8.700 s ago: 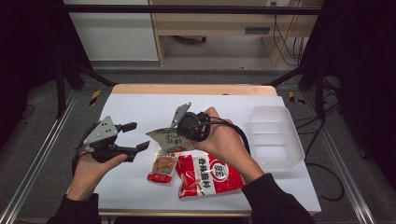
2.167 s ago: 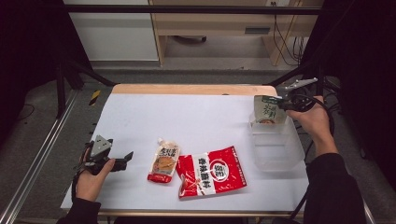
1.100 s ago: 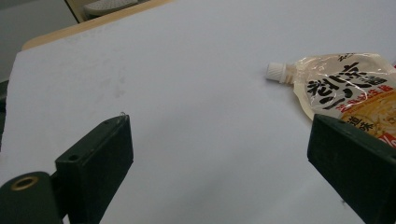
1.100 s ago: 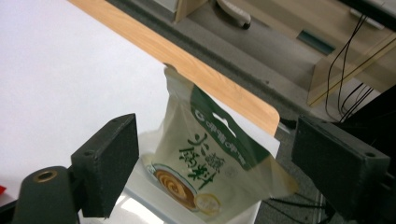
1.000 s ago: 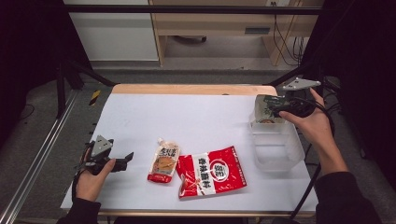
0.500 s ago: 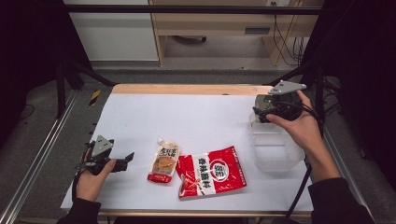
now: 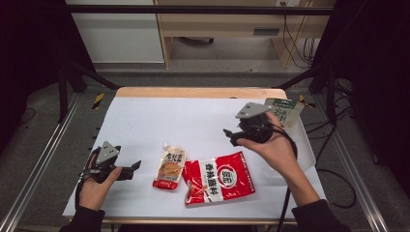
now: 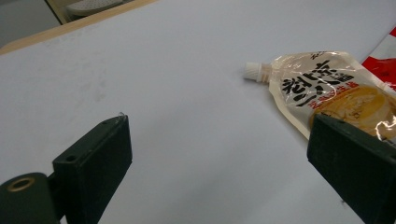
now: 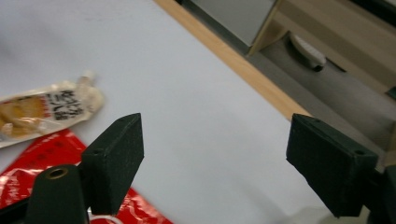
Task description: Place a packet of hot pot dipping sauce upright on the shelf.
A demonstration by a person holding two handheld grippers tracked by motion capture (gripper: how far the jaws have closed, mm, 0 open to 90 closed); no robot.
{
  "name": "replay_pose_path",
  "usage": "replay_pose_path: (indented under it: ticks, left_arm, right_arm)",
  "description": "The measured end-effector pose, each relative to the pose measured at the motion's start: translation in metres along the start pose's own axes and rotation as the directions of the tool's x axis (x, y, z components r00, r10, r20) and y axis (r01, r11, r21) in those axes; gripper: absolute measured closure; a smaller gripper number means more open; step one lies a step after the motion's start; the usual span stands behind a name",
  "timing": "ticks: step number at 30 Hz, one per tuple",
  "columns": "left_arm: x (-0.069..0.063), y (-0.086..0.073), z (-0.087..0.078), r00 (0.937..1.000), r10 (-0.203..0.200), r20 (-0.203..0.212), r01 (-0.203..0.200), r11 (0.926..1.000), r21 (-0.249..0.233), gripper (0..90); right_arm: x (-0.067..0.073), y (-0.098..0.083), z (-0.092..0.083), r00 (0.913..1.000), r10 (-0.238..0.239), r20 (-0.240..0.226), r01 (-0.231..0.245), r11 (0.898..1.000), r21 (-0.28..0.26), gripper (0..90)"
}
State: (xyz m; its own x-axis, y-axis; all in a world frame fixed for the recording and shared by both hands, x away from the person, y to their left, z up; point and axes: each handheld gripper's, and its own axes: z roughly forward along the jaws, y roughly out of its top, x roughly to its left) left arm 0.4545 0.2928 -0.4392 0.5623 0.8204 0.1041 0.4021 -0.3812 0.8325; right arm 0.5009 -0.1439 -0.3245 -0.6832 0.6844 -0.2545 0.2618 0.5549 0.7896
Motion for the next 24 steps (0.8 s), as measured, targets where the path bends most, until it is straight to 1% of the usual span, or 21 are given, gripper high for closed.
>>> replay_pose_path:
  ticks: [3,5,7,8,10,11,12,15,16,17,18,19,20,21,22,23,24]
  left_arm:
    - [-0.005,0.000,-0.001,0.9999,0.011,0.009,-0.011,0.9999,-0.002,6.6]
    - [-0.008,0.000,-0.001,0.9997,0.019,0.012,-0.019,0.9998,0.007,6.6]
    - [-0.009,0.000,-0.001,0.9998,0.018,0.011,-0.019,0.9998,0.008,6.5]
    - [-0.011,-0.001,-0.002,0.9996,0.025,0.011,-0.025,0.9996,0.011,6.4]
    - [-0.013,-0.002,-0.004,0.9996,0.027,0.011,-0.027,0.9996,0.010,6.4]
    - [-0.013,-0.002,-0.004,0.9996,0.027,0.011,-0.027,0.9996,0.010,6.4]
    - [-0.015,-0.003,-0.005,0.9997,0.015,0.021,-0.015,0.9999,-0.001,6.1]
    - [-0.017,-0.004,-0.007,0.9997,0.014,0.021,-0.014,0.9999,0.000,6.0]
    - [-0.018,-0.005,-0.008,0.9997,0.018,0.018,-0.018,0.9998,0.009,6.0]
    - [-0.018,-0.005,-0.008,0.9997,0.018,0.018,-0.018,0.9998,0.009,6.0]
    - [-0.019,-0.006,-0.010,0.9998,0.016,0.014,-0.016,0.9998,0.013,6.0]
    - [-0.019,-0.007,-0.012,0.9998,0.012,0.013,-0.012,0.9999,0.011,6.0]
    - [-0.019,-0.008,-0.013,0.9999,0.007,0.015,-0.007,1.0000,0.005,6.0]
    - [-0.019,-0.008,-0.013,0.9999,0.007,0.015,-0.007,1.0000,0.005,5.9]
    - [-0.018,-0.009,-0.015,0.9998,-0.002,0.019,0.002,1.0000,-0.003,5.9]
    - [-0.018,-0.010,-0.016,0.9999,-0.005,0.013,0.005,1.0000,-0.003,5.8]
    - [-0.017,-0.010,-0.016,0.9999,-0.006,0.008,0.006,1.0000,-0.001,5.9]
  right_arm:
    - [0.022,0.000,0.013,0.9991,-0.008,-0.041,0.008,1.000,0.016,21.4]
    - [0.036,-0.001,0.023,0.9975,0.004,-0.071,-0.002,1.000,0.025,21.9]
    - [0.048,-0.003,0.033,0.9951,-0.002,-0.099,0.006,0.999,0.037,22.1]
    - [0.055,-0.003,0.038,0.9941,-0.009,-0.108,0.014,0.999,0.044,22.4]
    - [0.063,-0.004,0.046,0.9928,-0.002,-0.120,0.007,0.999,0.049,24.1]
    - [0.067,-0.005,0.050,0.9921,0.006,-0.125,0.001,0.998,0.057,27.2]
    - [0.069,-0.005,0.054,0.9916,0.012,-0.129,-0.003,0.998,0.070,30.8]
    - [0.076,-0.007,0.067,0.9882,0.053,-0.143,-0.042,0.996,0.080,33.6]
    - [0.078,-0.008,0.072,0.9878,0.057,-0.145,-0.045,0.995,0.087,34.6]
    - [0.078,-0.008,0.072,0.9878,0.057,-0.145,-0.045,0.995,0.087,34.6]
    - [0.083,-0.007,0.078,0.9875,0.064,-0.144,-0.051,0.995,0.091,36.4]
    - [0.083,-0.007,0.079,0.9868,0.065,-0.148,-0.052,0.995,0.090,36.9]
    - [0.085,-0.006,0.082,0.9846,0.078,-0.157,-0.065,0.994,0.086,38.1]
    - [0.087,-0.006,0.084,0.9836,0.079,-0.162,-0.064,0.994,0.094,39.2]
    - [0.088,-0.006,0.086,0.9851,0.078,-0.154,-0.062,0.993,0.103,39.1]
    - [0.090,-0.005,0.088,0.9863,0.076,-0.146,-0.061,0.992,0.107,38.8]
    - [0.091,-0.005,0.090,0.9856,0.078,-0.150,-0.062,0.992,0.106,38.7]
